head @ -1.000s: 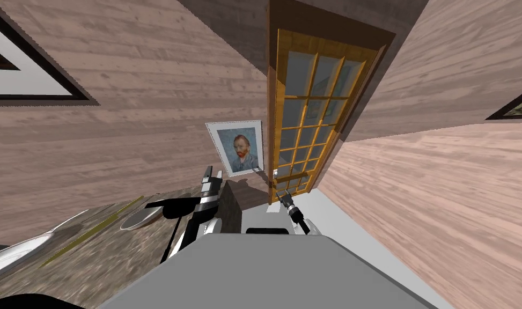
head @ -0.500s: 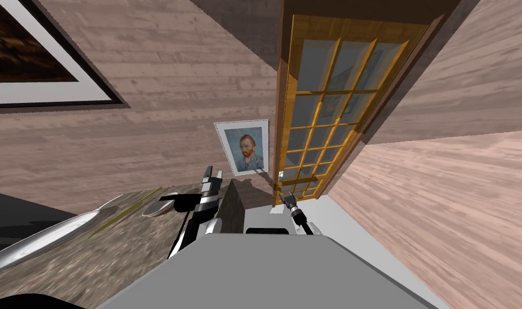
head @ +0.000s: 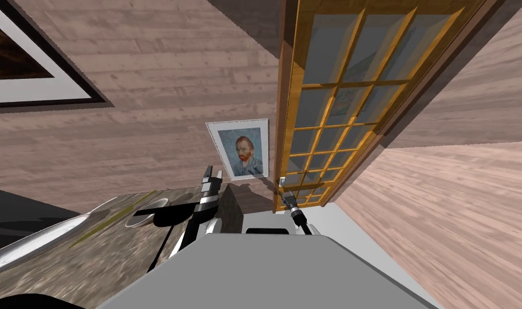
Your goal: Pull the door open
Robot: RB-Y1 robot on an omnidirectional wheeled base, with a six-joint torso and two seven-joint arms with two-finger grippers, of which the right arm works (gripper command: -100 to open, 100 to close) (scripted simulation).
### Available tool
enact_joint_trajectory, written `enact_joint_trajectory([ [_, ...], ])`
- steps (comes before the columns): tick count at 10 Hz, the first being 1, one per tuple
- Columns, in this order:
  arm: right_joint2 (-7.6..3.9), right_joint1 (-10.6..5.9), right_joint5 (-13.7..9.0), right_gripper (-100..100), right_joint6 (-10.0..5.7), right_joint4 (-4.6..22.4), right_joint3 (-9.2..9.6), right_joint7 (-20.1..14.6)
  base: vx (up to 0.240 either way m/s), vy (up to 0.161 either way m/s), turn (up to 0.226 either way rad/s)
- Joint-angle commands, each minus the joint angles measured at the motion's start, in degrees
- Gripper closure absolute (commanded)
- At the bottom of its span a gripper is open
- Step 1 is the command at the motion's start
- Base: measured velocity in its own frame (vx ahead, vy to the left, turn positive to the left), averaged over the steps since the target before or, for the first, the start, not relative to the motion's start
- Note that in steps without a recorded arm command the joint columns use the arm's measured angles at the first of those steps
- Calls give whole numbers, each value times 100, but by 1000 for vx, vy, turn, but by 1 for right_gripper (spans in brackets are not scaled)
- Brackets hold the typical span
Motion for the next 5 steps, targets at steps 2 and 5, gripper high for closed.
enact_joint_trajectory([
  [2, 138, 22, -47, -100, 53, -212, 16, 2, 214, -60, -81],
  [5, 285, -39, -72, -100, 56, -353, 56, 6, 207, -9, -114],
])
